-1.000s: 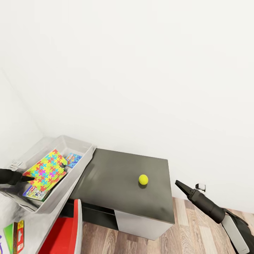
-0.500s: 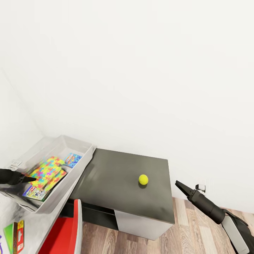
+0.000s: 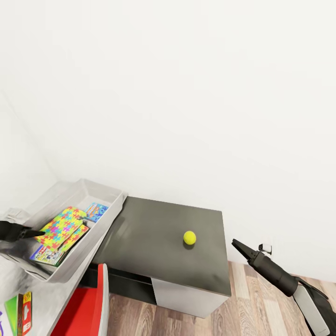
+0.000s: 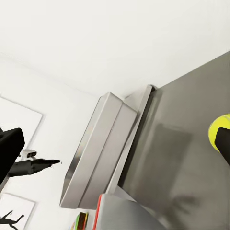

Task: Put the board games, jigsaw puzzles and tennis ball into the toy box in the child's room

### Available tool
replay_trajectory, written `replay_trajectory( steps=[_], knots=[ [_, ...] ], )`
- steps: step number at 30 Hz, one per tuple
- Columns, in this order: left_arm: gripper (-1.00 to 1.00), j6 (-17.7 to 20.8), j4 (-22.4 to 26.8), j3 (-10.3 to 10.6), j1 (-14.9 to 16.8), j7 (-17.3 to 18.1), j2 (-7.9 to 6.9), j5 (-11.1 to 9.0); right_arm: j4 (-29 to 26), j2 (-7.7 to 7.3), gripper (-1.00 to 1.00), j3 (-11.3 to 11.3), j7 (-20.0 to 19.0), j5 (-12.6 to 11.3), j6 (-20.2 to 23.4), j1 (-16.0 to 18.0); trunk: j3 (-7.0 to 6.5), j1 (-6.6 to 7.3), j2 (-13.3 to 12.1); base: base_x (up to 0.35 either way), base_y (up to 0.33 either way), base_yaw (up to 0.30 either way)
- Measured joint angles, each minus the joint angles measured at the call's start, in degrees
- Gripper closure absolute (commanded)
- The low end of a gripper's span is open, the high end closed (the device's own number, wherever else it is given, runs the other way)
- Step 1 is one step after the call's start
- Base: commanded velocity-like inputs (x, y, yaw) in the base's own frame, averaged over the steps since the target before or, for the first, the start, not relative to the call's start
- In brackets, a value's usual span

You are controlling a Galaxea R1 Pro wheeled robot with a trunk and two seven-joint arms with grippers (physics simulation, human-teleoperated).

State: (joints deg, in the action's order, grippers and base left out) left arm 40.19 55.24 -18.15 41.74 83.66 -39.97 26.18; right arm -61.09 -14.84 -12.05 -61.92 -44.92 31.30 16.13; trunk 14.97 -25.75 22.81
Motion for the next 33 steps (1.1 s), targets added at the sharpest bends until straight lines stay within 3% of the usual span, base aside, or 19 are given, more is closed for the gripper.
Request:
replay_trajectory(
  steps=[5,13,14,18,19,20,25,28,30,33],
  knots=[
    [-1.0,0.0,1.7,-5.3,-0.1,5.8,-0.26,0.1,0.0,0.0,-1.0,0.0,-0.1,0.0,0.0,0.0,-0.36,0.0,0.0,0.0,0.0,0.0],
    [-1.0,0.2,2.7,-13.1,-0.4,5.8,-0.87,-0.2,0.0,-0.01,-1.0,0.0,-0.2,0.0,0.0,0.0,-1.07,0.0,0.0,0.0,0.0,0.0],
    [-1.0,0.2,2.8,-15.4,-0.6,5.8,-0.91,-0.2,0.0,-0.04,-1.0,0.0,-0.3,0.0,0.0,0.0,-1.16,0.0,0.0,0.0,0.0,0.0],
    [-1.0,0.4,2.6,-19.8,-0.9,5.8,-0.69,-0.5,0.0,-0.07,-1.0,-0.1,-0.3,0.0,0.0,0.0,-1.53,0.0,0.0,0.0,0.0,0.0],
    [-1.0,0.4,2.6,-19.9,-0.9,5.8,-0.69,-0.5,0.0,-0.07,-1.0,-0.1,-0.3,0.0,0.0,0.0,-1.62,0.0,0.0,0.0,0.0,0.0],
    [-1.0,0.5,2.2,-21.6,-1.3,5.8,-0.5,-0.7,0.0,-0.08,-1.0,-0.1,-0.3,0.0,0.0,0.0,-1.71,0.0,0.0,0.0,0.0,0.0],
    [-1.0,0.6,-1.2,-25.2,-3.1,5.8,-0.28,-1.2,0.0,-0.08,-1.0,-0.1,-0.3,0.0,0.0,0.0,-2.18,0.0,0.0,0.0,0.0,0.0],
    [-1.0,0.6,-5.1,-28.2,-4.7,5.8,-0.16,-3.1,0.0,-0.07,-1.0,-0.1,-0.3,0.0,0.0,0.0,-2.45,0.0,0.0,0.0,0.0,0.0],
    [-1.0,0.6,-6.1,-28.8,-5.2,5.8,-0.1,-4.0,0.0,-0.07,-1.0,-0.1,-0.3,0.0,0.0,0.0,-2.64,0.0,0.0,0.0,0.0,0.0],
    [-1.0,0.5,-9.5,-30.1,-7.7,5.9,0.3,-7.9,0.0,-0.05,-1.0,-0.1,-0.3,0.0,0.0,0.0,-2.92,0.0,0.0,0.0,0.0,0.0]
  ],
)
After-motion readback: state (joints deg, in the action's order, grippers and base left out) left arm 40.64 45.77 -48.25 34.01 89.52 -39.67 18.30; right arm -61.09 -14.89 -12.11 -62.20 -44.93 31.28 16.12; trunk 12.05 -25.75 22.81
